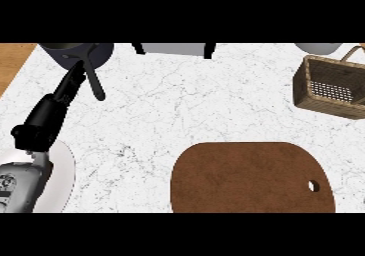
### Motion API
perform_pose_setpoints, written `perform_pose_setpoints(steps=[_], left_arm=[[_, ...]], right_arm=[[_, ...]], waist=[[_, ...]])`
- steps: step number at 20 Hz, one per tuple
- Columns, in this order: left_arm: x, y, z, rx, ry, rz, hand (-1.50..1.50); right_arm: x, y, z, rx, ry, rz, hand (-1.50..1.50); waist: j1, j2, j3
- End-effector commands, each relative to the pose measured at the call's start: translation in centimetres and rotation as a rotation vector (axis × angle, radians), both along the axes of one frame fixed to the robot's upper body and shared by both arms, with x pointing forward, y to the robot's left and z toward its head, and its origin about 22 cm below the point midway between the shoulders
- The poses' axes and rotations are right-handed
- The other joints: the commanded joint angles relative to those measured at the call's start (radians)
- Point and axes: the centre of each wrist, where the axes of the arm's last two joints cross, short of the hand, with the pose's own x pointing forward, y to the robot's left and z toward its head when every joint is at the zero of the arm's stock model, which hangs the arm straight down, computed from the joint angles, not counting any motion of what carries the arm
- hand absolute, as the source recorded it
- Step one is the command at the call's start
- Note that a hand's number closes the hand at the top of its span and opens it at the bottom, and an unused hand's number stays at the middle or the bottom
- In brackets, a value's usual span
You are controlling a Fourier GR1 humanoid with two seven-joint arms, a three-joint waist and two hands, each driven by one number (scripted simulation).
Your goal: Pick the tomato from the cutting board and place it in the basket
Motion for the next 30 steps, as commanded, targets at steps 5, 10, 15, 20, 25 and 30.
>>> perform_pose_setpoints(steps=[5,10,15,20,25,30], left_arm=[[0.0,0.0,0.5,0.012,0.004,0.024,0.00],[0.8,0.9,-0.5,-0.006,0.027,0.035,0.00],[-0.7,1.3,0.2,-0.004,-0.012,0.037,0.00],[-0.6,2.4,0.3,0.016,-0.004,0.033,0.00],[-0.6,0.8,-0.8,0.011,-0.007,0.055,0.00],[-0.5,1.6,-0.3,0.011,0.012,0.054,0.00]], right_arm=[[5.4,6.0,3.0,-0.031,0.110,0.090,1.50],[7.9,8.7,3.4,-0.079,0.218,0.130,1.50],[10.8,11.1,1.6,-0.111,0.331,0.124,1.50],[10.2,11.0,1.9,-0.316,0.409,0.043,1.50],[10.3,10.7,0.8,-0.463,0.382,-0.016,1.50],[12.0,11.8,-0.7,-0.514,0.450,0.044,-1.50]], waist=[[-0.015,-0.008,-0.001],[-0.033,-0.004,-0.001],[-0.030,-0.008,0.000],[-0.033,-0.004,0.001],[-0.046,-0.006,0.001],[-0.046,-0.008,0.001]])
